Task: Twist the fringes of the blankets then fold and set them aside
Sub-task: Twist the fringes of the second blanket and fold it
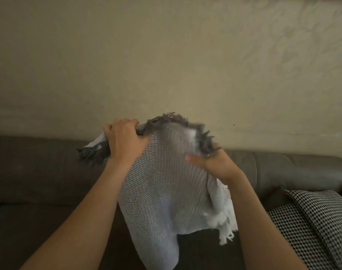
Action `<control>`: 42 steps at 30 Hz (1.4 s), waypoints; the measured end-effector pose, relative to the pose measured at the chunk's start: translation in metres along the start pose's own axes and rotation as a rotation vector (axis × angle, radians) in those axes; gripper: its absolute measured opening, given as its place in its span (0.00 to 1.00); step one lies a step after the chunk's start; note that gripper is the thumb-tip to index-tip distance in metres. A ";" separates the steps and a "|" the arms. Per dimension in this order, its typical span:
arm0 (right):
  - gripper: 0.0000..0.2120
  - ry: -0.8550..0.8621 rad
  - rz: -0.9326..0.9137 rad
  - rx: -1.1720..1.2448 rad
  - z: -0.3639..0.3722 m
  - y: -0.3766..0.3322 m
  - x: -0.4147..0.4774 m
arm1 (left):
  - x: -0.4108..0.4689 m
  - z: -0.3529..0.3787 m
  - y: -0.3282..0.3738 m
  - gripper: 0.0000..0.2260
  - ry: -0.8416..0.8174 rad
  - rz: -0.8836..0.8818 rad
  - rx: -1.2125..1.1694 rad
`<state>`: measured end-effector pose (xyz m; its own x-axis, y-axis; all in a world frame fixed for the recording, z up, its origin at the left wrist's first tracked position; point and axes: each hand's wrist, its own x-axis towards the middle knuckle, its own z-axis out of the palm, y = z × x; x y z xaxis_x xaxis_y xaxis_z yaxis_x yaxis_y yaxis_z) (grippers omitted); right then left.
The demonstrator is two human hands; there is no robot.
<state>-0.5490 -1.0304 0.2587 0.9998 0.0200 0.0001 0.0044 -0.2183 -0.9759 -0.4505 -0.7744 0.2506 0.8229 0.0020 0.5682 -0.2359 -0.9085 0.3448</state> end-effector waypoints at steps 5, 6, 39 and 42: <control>0.13 0.506 0.003 -0.190 0.004 0.017 0.022 | 0.003 0.003 0.012 0.10 -0.009 -0.002 0.022; 0.17 0.627 0.029 -0.196 0.005 0.023 0.027 | 0.003 0.004 0.014 0.08 -0.024 0.009 0.008; 0.31 0.750 0.379 1.001 -0.005 0.014 0.044 | -0.026 0.044 -0.017 0.13 -0.175 -0.524 -0.618; 0.21 0.769 0.327 0.900 -0.008 0.014 0.048 | -0.008 0.033 -0.004 0.18 -0.175 -0.420 -0.418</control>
<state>-0.5010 -1.0407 0.2465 0.7039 -0.5563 -0.4417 0.0408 0.6525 -0.7567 -0.4394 -0.7846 0.2199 0.9537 0.2233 0.2015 -0.0268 -0.6041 0.7964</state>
